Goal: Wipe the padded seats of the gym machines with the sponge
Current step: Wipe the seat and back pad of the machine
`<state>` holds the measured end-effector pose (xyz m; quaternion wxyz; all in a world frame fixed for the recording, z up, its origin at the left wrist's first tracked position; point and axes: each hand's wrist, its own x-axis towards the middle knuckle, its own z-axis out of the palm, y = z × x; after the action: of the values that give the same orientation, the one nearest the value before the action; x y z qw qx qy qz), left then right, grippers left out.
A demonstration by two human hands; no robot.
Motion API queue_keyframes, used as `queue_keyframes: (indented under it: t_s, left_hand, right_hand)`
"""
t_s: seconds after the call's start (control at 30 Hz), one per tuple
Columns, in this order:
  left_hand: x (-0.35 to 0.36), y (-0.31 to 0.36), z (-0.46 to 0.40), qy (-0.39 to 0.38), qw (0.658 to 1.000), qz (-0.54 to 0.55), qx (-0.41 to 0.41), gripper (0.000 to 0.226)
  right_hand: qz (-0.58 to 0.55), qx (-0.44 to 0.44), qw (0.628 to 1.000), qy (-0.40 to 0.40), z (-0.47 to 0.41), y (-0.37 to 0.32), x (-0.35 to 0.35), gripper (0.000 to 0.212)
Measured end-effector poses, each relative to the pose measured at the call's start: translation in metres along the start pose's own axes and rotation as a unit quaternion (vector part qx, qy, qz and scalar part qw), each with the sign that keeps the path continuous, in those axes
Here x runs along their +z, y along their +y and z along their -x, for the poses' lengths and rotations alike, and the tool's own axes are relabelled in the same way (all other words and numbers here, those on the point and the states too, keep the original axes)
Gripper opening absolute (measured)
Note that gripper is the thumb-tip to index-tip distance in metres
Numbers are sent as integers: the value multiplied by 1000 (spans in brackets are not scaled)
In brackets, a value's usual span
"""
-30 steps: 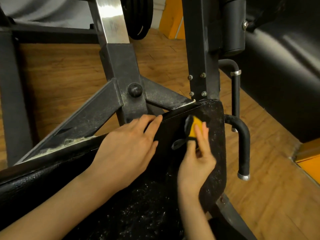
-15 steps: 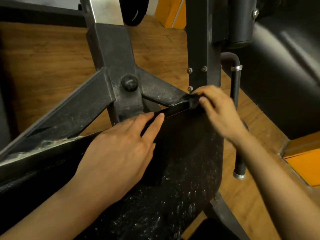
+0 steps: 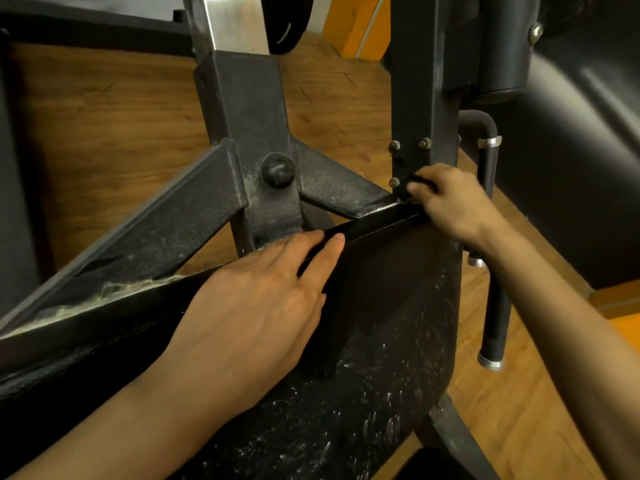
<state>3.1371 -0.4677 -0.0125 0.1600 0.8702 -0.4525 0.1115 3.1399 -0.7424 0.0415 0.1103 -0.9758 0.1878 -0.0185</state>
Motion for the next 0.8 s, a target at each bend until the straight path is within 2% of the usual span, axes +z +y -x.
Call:
queue_keyframes:
  t_s: [0.1,0.17,0.27,0.33,0.43,0.5,0.57,0.63,0.73,0.8]
  left_hand:
    - [-1,0,0,-11,1000,8,-3,60]
    - [-2,-1,0,-13,1000,13,-4,60]
    - [-2,0,0,-20,1000,23,-5,60]
    - [-3,1,0,-28,999,31,-8,60]
    - [-3,1,-1,-39,998,35,-18,60]
    - [-3,2,-1,-44,998,30,-20,60]
    - [-4,3,-1,-47,999,23,-15,60]
    - [-5,3,0,-49,999,10,-11,60]
    - [-4,3,0,-50,999,3,-8,52]
    - [-4,3,1,-64,998,2,-17,56]
  right_hand:
    - [9,-118,993,11,21,-18,14,20]
    - [-21,-141,990,11,24,-9,8,20]
    - [-59,-21,995,76,13,22,1,24]
    - [-109,51,976,184,19,23,16,23]
    - [-202,21,923,327,58,-15,59,25]
    - [-266,-20,896,354,81,-36,80,30]
    - [-264,-56,895,355,77,-26,82,32]
    - [-261,-14,895,362,51,2,74,31]
    - [-321,117,841,420,33,9,62,32]
    - [-337,104,835,422,54,-21,78,35]
